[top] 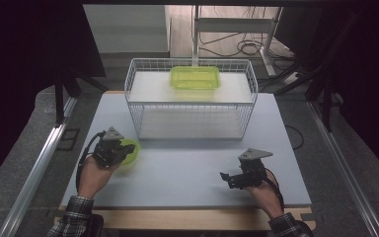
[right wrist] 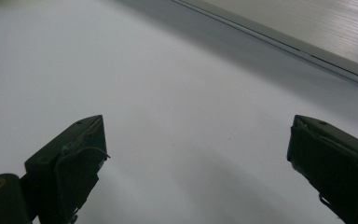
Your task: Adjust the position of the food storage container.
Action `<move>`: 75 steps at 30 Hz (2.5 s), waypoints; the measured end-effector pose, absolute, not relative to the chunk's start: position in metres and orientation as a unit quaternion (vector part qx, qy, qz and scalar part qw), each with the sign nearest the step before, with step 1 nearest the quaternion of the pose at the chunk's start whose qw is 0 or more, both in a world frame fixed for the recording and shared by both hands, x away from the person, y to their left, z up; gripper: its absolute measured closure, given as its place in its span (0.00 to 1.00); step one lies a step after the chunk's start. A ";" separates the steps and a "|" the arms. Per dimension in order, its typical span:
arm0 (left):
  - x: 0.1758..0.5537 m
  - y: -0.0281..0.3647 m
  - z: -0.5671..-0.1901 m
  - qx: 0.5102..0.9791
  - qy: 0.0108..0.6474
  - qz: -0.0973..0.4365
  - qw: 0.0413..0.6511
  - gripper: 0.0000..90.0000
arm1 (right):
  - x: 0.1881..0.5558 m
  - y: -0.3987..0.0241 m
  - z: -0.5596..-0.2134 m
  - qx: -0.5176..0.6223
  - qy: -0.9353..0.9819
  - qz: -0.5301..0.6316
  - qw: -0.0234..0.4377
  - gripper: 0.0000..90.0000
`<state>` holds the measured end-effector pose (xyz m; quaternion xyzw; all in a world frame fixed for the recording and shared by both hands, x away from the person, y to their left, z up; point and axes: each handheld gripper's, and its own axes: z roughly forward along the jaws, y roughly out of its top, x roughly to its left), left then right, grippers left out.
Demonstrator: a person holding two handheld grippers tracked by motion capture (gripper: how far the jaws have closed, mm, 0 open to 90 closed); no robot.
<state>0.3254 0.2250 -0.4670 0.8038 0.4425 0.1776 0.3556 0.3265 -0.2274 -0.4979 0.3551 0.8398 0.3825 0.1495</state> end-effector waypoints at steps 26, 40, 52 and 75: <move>0.339 0.292 -0.505 0.747 0.533 0.227 0.326 1.00 | 0.326 -0.223 -0.504 0.351 0.849 0.367 0.147 0.06; 0.336 0.281 -0.510 0.745 0.534 0.220 0.333 1.00 | 0.326 -0.222 -0.506 0.346 0.854 0.361 0.143 0.07; 0.328 0.247 -0.508 0.757 0.517 0.206 0.343 1.00 | 0.325 -0.221 -0.506 0.342 0.858 0.356 0.141 0.07; 0.307 0.192 -0.504 0.785 0.473 0.178 0.358 1.00 | 0.326 -0.223 -0.506 0.338 0.861 0.351 0.145 0.07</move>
